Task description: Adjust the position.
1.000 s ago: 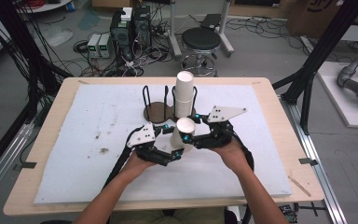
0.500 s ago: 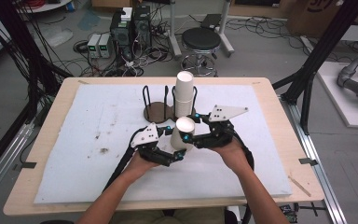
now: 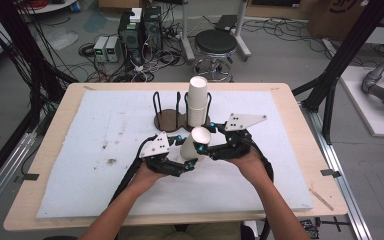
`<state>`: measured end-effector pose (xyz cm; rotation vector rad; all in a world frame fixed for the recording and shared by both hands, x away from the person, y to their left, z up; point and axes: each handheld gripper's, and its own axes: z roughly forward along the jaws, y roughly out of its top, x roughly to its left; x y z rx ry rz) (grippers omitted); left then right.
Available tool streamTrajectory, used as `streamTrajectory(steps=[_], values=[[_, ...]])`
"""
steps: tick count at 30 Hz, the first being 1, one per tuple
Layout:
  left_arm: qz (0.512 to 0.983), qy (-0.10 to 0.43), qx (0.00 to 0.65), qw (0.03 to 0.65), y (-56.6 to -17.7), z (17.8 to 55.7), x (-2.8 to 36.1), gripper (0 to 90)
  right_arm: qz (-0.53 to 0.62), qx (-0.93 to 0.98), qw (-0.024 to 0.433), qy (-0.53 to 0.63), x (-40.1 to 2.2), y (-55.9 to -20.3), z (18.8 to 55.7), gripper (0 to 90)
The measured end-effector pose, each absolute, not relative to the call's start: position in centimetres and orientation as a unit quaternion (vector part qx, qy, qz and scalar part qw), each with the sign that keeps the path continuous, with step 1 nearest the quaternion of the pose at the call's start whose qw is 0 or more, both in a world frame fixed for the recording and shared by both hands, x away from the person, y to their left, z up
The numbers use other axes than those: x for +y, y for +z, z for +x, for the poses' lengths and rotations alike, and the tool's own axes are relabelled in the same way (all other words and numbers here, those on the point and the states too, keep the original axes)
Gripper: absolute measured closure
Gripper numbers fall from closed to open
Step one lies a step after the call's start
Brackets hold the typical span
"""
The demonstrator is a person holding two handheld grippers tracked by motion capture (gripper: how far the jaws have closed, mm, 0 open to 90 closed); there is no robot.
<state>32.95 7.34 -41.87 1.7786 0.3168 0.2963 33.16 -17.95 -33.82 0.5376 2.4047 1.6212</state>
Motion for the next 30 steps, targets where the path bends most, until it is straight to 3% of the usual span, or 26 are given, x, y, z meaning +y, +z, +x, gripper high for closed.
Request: streamTrajectory(steps=[4,17,30], values=[[0.786,0.126,0.137,0.59,-41.3,33.0,7.4,24.5,0.182,0.807,0.103,0.552,-18.2,-33.7,33.0,22.1],[0.841,0.114,0.128,0.514,-39.6,33.2,7.8,25.2,0.14,0.822,0.109,0.542,-20.2,-33.5,32.8,20.8],[0.882,0.111,0.077,0.452,-37.7,33.2,7.2,25.2,0.098,0.857,0.107,0.494,-20.9,-33.5,32.9,20.7]])
